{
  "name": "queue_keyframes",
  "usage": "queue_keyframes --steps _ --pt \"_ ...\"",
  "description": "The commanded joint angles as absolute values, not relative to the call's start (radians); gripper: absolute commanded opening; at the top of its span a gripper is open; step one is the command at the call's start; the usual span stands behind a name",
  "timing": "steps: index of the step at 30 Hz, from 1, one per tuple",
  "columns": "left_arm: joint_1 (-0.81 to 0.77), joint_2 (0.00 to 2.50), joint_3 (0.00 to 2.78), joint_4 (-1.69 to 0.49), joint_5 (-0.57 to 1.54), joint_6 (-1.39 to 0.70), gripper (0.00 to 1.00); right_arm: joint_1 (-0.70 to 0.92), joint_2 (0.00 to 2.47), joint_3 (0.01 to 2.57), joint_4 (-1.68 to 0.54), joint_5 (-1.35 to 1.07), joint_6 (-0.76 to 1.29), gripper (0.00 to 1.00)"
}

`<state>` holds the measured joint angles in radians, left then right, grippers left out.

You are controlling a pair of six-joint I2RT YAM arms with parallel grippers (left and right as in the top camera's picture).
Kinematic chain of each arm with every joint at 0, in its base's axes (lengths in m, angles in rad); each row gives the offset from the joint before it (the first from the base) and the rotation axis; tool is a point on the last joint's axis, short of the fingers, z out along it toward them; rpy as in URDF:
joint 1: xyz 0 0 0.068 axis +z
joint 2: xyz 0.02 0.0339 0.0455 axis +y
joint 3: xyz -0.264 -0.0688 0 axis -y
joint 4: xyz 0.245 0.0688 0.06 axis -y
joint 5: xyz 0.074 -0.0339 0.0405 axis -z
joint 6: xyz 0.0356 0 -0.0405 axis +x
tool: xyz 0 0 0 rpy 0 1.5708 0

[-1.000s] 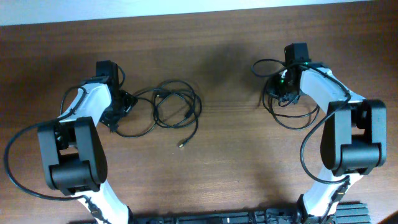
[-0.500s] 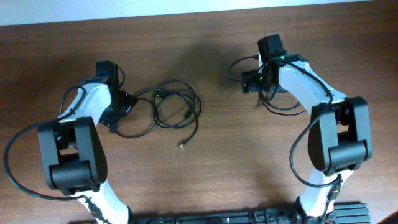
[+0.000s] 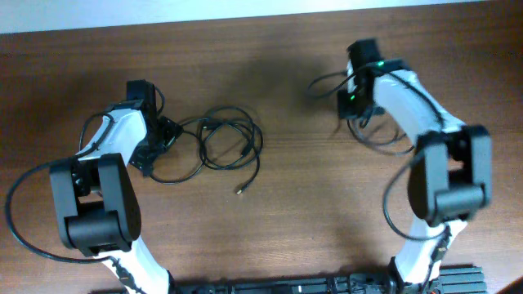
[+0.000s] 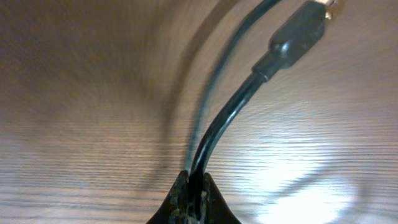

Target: Untangle cables

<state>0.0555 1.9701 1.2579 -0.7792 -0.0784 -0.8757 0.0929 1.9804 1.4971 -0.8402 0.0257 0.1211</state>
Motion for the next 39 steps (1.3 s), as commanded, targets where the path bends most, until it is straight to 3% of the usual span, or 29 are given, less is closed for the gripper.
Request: queue_keyframes --steps 1,6,10,13,15,20,21,22,24,25,30,35,39 --pt "0.059 2.017 1.224 -0.799 -0.056 -0.878 0.99 -0.010 1.777 1.559 -0.832 0.031 -0.022 0.04" --pt "0.059 2.017 1.224 -0.798 -0.056 -0.878 0.99 -0.268 1.738 1.559 -0.745 0.031 -0.239 0.04" --pt "0.059 2.017 1.224 -0.798 -0.056 -0.878 0.99 -0.425 1.799 1.558 -0.472 0.031 -0.290 0.04" --pt "0.059 2.017 1.224 -0.798 -0.056 -0.878 0.99 -0.480 1.854 1.558 -0.268 0.026 -0.372 0.04" --pt "0.059 2.017 1.224 -0.798 -0.056 -0.878 0.99 -0.506 1.937 1.558 -0.004 -0.076 -0.442 0.04" --pt "0.059 2.017 1.224 -0.798 -0.056 -0.878 0.99 -0.503 2.093 1.559 0.318 -0.281 -0.429 0.04" --pt "0.059 2.017 1.224 -0.798 -0.056 -0.878 0.99 -0.503 2.164 1.559 0.317 -0.281 -0.429 0.06" --pt "0.059 2.017 1.224 -0.798 -0.056 -0.878 0.99 -0.503 2.212 1.559 0.314 -0.280 -0.429 0.21" --pt "0.059 2.017 1.224 -0.798 -0.056 -0.878 0.99 -0.504 2.247 1.559 0.295 -0.277 -0.294 0.94" --pt "0.059 2.017 1.224 -0.798 -0.056 -0.878 0.99 -0.505 2.243 1.559 0.295 -0.278 -0.236 0.99" --pt "0.059 2.017 1.224 -0.798 -0.056 -0.878 0.99 -0.505 2.071 1.559 0.068 -0.279 -0.173 0.99" --pt "0.059 2.017 1.224 -0.798 -0.056 -0.878 0.99 -0.503 1.725 1.559 -0.433 -0.303 0.080 0.99" --pt "0.059 2.017 1.224 -0.794 -0.056 -0.878 0.99 -0.468 1.671 1.559 -0.725 -0.578 0.167 0.99"
